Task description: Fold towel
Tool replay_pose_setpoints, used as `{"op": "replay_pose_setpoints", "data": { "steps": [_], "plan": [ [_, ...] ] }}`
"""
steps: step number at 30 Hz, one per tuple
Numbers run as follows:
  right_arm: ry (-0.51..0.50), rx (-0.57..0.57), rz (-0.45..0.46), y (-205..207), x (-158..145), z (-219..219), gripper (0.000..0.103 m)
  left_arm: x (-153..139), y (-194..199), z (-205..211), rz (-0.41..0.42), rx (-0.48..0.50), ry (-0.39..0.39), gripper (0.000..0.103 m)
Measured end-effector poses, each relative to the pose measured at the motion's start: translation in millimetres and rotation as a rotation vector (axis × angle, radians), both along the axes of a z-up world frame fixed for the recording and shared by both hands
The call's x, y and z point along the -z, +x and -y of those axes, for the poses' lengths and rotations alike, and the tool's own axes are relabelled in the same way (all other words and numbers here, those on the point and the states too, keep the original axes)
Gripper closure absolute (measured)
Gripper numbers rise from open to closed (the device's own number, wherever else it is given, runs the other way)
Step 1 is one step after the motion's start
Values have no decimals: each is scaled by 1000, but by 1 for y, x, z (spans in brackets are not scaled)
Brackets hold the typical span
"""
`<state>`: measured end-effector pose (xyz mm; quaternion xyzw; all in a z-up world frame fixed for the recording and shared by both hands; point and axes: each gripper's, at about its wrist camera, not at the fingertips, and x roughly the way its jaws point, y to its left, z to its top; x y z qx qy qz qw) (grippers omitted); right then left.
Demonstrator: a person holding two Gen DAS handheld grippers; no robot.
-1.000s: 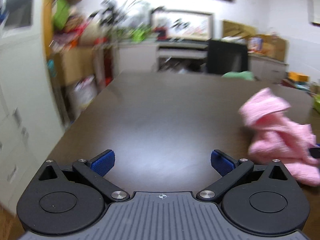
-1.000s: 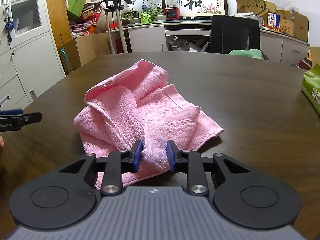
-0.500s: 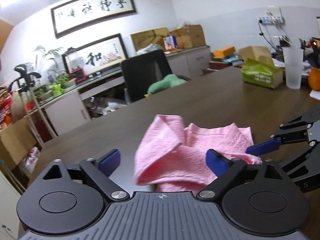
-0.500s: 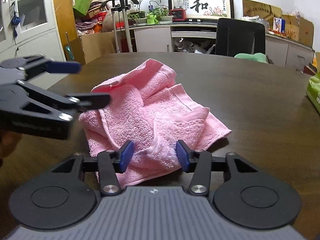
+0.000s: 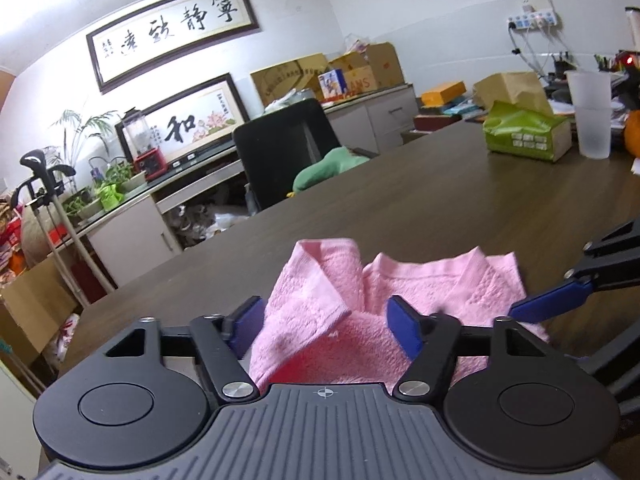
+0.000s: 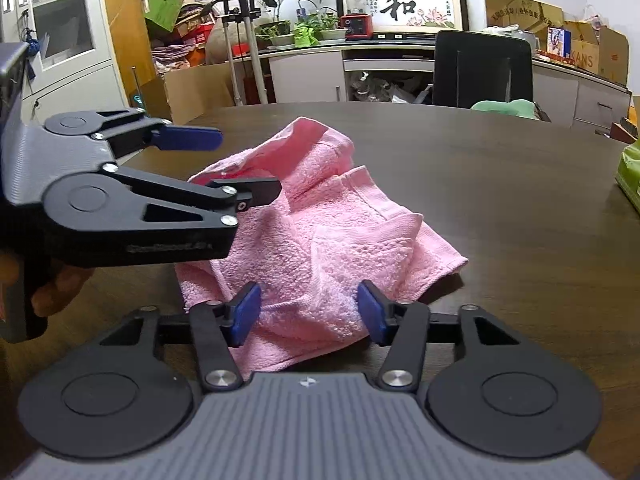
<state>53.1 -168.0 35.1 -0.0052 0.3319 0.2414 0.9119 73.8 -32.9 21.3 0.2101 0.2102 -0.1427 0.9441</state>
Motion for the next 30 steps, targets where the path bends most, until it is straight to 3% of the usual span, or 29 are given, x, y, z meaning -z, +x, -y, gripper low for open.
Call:
{"op": "replay_pose_setpoints", "data": {
  "steps": [1,5,9,15,21,24,26,30],
  "plan": [
    [-6,-8,2,-1,0,-2,32,0,1,-1,-3,-7,-6,66],
    [-46,-20,21,-4,2,-9,30,-1,5,-5,-4,-58,-25,81],
    [2,-11,-5,-2,0,-2,30,-5,5,-11,14,-101,-55,98],
    [171,41,-84,7,-5,25,29,-21,-7,-26,43,-134,-153,100],
    [250,222,-8,8,-13,57,28,-38,-30,-47,48,-164,-287,100],
    [329,241,11,8,-14,70,28,-48,-38,-61,22,-183,-371,100],
    [318,222,36,7,-15,66,28,-53,-44,-70,-4,-185,-426,100],
    [175,153,120,-1,-13,37,33,-54,-58,-81,-47,-170,-483,100]
  ]
}}
